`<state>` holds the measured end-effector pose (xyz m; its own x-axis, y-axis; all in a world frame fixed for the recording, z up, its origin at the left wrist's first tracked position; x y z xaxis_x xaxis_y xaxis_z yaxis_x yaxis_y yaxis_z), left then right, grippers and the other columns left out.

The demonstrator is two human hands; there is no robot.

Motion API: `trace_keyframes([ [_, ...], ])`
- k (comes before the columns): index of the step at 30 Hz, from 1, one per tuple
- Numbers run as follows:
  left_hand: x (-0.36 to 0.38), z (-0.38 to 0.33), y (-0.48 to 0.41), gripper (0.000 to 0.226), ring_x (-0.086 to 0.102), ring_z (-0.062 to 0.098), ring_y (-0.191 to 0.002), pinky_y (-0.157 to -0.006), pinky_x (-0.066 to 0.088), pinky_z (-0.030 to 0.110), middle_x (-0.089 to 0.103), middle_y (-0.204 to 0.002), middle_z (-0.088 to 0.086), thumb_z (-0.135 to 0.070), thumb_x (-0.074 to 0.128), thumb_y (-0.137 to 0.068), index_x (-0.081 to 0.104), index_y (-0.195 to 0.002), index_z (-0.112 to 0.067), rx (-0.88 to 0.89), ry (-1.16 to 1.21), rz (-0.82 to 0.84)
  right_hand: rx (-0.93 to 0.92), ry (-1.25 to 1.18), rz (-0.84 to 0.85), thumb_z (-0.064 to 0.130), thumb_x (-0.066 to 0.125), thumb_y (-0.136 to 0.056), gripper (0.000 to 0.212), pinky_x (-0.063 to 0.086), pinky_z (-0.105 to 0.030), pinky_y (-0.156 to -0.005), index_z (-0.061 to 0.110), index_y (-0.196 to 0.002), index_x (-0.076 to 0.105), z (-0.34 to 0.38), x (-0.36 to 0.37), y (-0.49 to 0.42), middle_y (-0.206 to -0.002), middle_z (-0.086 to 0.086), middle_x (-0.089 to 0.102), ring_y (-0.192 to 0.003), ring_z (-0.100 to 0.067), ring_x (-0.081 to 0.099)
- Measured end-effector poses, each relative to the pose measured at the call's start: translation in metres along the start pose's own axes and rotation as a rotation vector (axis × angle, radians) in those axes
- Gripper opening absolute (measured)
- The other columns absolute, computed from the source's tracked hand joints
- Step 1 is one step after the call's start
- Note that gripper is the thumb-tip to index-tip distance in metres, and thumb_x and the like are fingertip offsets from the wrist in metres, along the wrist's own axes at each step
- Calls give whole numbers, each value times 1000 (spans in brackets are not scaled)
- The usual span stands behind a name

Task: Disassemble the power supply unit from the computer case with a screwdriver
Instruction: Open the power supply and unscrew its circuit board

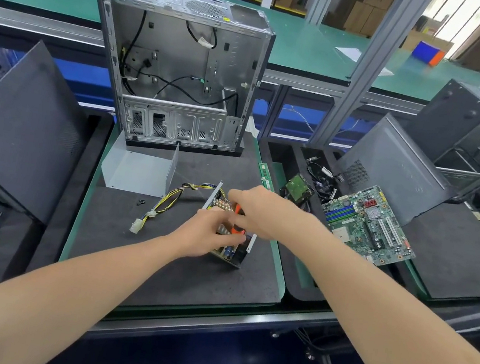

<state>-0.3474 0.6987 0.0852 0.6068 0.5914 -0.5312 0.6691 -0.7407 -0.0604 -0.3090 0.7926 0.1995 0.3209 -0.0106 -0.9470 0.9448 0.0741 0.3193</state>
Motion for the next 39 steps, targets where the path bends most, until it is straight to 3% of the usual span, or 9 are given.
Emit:
trace_keyframes([
  [7, 0, -3, -1, 21, 61, -3, -97, -77, 39, 9, 70, -99, -20, -45, 81, -87, 67, -75, -53, 40, 33, -28, -374, -13, 76, -7, 63, -79, 26, 41, -31, -72, 15, -92, 68, 5, -6, 12, -104, -3, 50, -88, -22, 52],
  [10, 2, -3, -2, 15, 61, 2, -94, -80, 43, 19, 70, -100, -8, -39, 83, -87, 70, -83, -45, 2, 83, -18, -299, -72, 86, 15, 67, -86, 18, 50, -41, -81, 20, -104, 66, 4, -6, 16, -103, -3, 51, -95, -25, 57],
  [15, 1, -13, 1, 19, 62, 14, -107, -91, 49, 27, 70, -112, -3, -31, 81, -92, 74, -95, -49, 56, 125, 13, 208, 218, -239, 75, 31, -98, 61, 29, -32, -52, 17, -90, 47, 2, -10, 14, -67, -1, 41, -67, -30, 50],
  [19, 1, -7, 1, 10, 62, 12, -103, -89, 50, 30, 67, -110, -5, -42, 80, -90, 75, -98, -46, 10, 75, 40, 195, 60, -115, 44, 51, -103, 33, 42, -37, -67, 11, -101, 55, 3, 1, 4, -95, -14, 61, -93, -38, 66],
  [22, 1, -5, 1, 13, 60, 5, -102, -90, 47, 19, 66, -104, -14, -49, 78, -89, 72, -98, -56, 35, 27, 43, 77, -75, -1, 34, 58, -99, 21, 44, -35, -61, 14, -95, 54, 3, 0, 4, -80, -3, 55, -86, -37, 64],
  [25, 1, -1, 0, 10, 59, 8, -106, -90, 47, 30, 67, -103, -13, -53, 79, -86, 69, -88, -50, 27, 13, 27, -135, -52, 89, 22, 63, -95, 5, 52, -39, -72, 21, -100, 62, 4, -8, 14, -86, 6, 56, -87, -25, 60],
  [32, 0, -6, 1, 13, 57, 9, -109, -91, 47, 28, 71, -103, -15, -57, 75, -87, 71, -98, -61, 63, -5, 43, -307, 58, 104, -12, 64, -77, 34, 42, -29, -68, 18, -73, 78, 7, -6, 18, -105, -2, 51, -87, -17, 52],
  [36, -1, -8, 1, 14, 59, -1, -97, -78, 42, 16, 68, -101, -11, -51, 80, -82, 67, -82, -58, 34, 36, -6, -279, 6, 74, 19, 69, -87, 20, 45, -32, -73, 22, -107, 70, 8, -6, 24, -105, 0, 49, -92, -21, 58],
  [39, 0, -12, 1, 14, 63, 2, -92, -81, 46, 20, 71, -100, -16, -49, 80, -80, 73, -93, -46, 40, 90, -4, 13, 181, -104, 62, 48, -97, 46, 42, -38, -64, 16, -99, 46, 4, -7, 22, -85, -1, 49, -81, -30, 58],
])
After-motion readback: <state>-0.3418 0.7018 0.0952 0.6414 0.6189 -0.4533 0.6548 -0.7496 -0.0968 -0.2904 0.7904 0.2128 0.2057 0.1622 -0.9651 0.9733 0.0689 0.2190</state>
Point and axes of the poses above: each hand's wrist, its own y-axis away from the middle knuckle, its own x-axis out of the palm, z = x × y, the point moved 6 cm from there along -y, towards the middle knuckle
